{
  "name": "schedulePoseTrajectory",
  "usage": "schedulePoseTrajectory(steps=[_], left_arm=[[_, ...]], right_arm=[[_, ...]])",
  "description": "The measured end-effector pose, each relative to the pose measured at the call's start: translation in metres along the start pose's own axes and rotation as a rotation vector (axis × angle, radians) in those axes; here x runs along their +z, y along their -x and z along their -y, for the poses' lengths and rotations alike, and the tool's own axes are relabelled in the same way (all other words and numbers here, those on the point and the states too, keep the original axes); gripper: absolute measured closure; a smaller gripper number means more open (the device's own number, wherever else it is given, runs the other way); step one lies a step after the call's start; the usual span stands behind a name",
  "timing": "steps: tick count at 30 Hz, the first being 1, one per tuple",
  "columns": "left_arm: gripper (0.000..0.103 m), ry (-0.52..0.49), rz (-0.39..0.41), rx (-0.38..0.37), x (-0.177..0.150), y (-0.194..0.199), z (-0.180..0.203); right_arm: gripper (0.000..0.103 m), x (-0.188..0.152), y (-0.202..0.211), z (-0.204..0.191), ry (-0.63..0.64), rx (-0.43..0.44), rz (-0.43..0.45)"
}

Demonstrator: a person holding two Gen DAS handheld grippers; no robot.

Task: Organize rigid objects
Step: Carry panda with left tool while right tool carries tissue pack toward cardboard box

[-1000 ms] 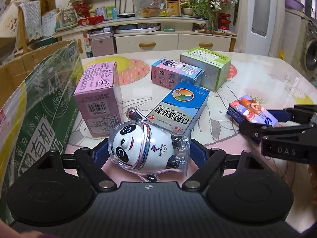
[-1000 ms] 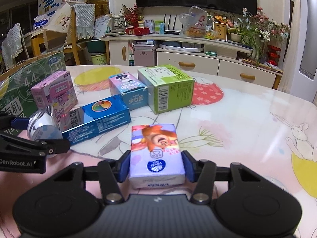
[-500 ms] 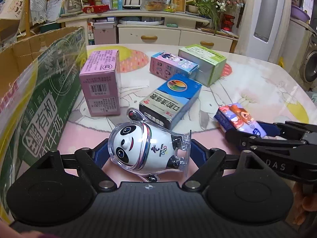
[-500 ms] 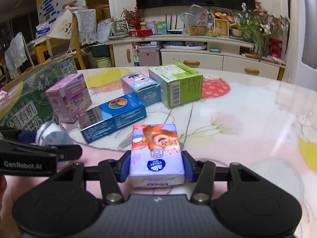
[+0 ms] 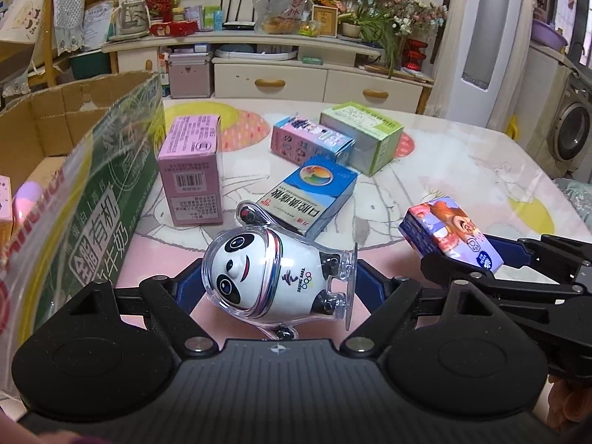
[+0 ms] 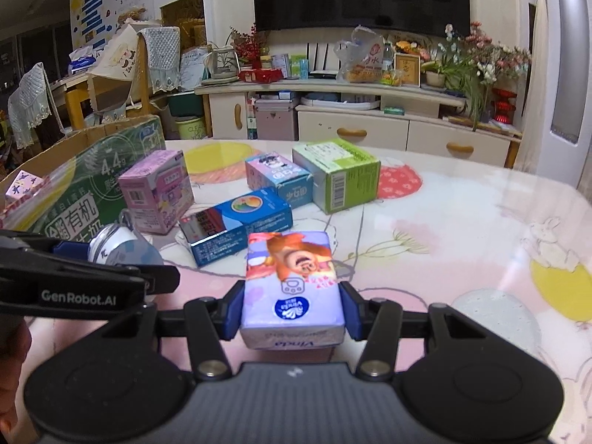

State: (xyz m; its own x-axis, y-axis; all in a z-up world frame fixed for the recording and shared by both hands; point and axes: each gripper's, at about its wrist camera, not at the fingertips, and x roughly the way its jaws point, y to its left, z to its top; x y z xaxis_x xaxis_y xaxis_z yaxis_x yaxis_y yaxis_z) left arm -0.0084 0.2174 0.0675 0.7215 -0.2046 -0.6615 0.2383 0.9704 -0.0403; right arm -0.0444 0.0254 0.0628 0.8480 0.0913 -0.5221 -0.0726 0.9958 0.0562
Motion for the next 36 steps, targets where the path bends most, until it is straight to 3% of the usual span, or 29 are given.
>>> schedulePoseTrajectory(steps=[13, 22, 30, 36], left_arm=[[0.001, -0.023, 0.064, -0.057, 0.006, 0.041, -0.002], [0.001, -0.006, 0.122, -0.049, 0.018, 0.068, -0.020], [0.001, 0.052, 0.199, 0.005, 0.038, 0.094, -0.059], [0.001, 0.151, 0.219, 0.094, 0.049, 0.099, -0.103]], right_arm=[[0.052, 0.016, 0.043, -0.024, 0.011, -0.067, 0.061], [0.052, 0.036, 0.058, -0.050, 0.052, -0.076, 0.118], [0.052, 0.071, 0.059, -0.087, 0.095, -0.007, 0.183], [0.052, 0.101, 0.040, -0.134, 0.194, 0.072, 0.223]])
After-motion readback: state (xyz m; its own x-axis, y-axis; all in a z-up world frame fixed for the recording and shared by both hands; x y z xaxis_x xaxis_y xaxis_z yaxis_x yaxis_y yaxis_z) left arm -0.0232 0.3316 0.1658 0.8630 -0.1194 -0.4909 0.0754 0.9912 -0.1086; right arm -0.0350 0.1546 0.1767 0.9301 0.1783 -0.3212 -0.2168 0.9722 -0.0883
